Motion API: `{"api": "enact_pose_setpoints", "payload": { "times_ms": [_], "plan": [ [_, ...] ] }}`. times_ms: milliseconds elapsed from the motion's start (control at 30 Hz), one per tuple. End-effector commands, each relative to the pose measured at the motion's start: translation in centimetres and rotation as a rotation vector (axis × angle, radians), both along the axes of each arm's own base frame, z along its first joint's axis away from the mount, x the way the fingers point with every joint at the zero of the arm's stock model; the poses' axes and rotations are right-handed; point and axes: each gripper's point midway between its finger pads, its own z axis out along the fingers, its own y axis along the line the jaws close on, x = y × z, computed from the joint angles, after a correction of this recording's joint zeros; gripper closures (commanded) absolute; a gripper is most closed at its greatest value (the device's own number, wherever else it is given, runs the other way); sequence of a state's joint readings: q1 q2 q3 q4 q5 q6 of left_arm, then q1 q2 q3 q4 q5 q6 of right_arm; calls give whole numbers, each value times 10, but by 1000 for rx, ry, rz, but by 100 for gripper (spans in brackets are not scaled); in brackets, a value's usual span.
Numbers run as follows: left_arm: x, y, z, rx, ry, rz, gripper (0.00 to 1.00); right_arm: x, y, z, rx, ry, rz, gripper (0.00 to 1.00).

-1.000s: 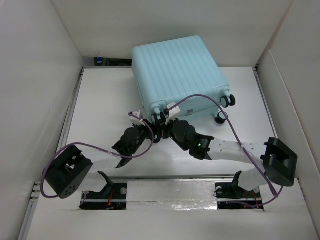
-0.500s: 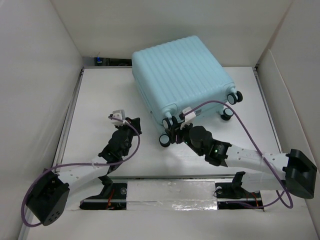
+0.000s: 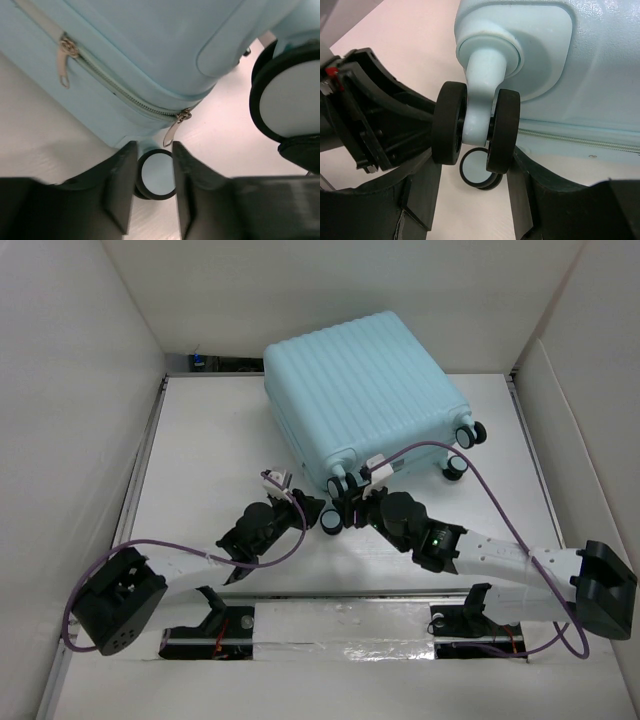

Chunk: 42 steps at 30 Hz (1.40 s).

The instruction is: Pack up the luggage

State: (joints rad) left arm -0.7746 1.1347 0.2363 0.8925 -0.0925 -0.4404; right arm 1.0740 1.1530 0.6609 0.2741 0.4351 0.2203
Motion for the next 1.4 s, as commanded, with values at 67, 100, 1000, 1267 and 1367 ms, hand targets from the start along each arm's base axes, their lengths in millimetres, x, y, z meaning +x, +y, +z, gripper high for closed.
{"api": "enact_pose_setpoints", "payload": {
  "times_ms": [67,100,1000,1267,1367],
  "plan": [
    [2,-32,32,-95,-67,-91,58,-2,9,43,96,-70,42,100],
    [3,-37,35,-103,-70,-94,57,-5,14,41,93,-66,59,100],
    [38,-15,48,-44,-125,219,100,-20,23,38,106,-68,81,100],
    [22,36,6,142,-45,308,100,-22,-14,26,74,-49,-9,100],
    [19,56,0,169,-20,366,100,-25,-24,23,61,-49,-16,100]
  ]
}}
